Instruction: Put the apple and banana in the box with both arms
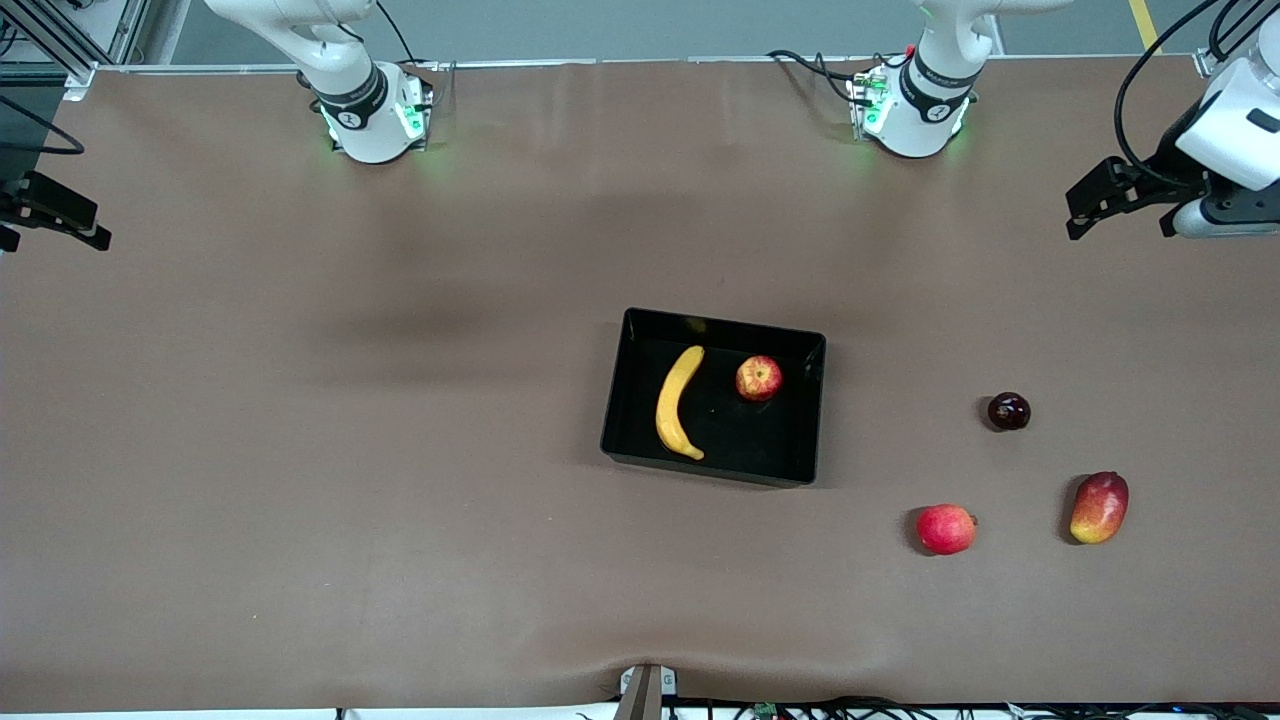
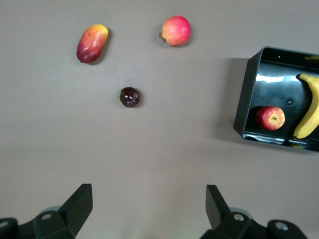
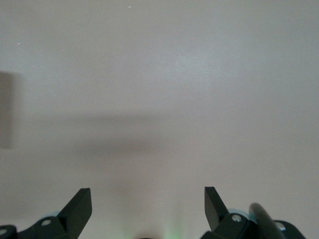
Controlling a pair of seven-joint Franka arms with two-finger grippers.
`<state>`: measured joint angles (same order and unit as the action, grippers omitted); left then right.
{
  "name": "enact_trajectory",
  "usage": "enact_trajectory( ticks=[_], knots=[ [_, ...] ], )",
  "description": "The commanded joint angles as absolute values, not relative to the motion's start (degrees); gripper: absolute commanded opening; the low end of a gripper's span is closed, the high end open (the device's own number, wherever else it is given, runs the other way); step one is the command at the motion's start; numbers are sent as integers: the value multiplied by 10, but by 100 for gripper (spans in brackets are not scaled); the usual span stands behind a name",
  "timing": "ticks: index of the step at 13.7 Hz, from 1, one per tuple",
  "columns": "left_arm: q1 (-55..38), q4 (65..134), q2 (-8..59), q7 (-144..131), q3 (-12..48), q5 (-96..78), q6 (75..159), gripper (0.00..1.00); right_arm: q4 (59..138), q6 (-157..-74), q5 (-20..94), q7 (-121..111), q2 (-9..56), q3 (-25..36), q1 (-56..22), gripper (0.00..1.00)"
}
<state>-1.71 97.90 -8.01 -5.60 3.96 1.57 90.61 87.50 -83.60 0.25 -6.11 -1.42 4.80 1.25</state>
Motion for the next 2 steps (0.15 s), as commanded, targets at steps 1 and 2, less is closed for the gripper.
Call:
enact_trajectory(
  ticks=[1,2],
  knots=[
    [-17,964,-76,-47,40,7,889,100,878,-835,4,-63,-25,39,23,100],
    [-17,964,-76,-47,40,7,889,100,878,-835,4,-63,-25,39,23,100]
  ],
)
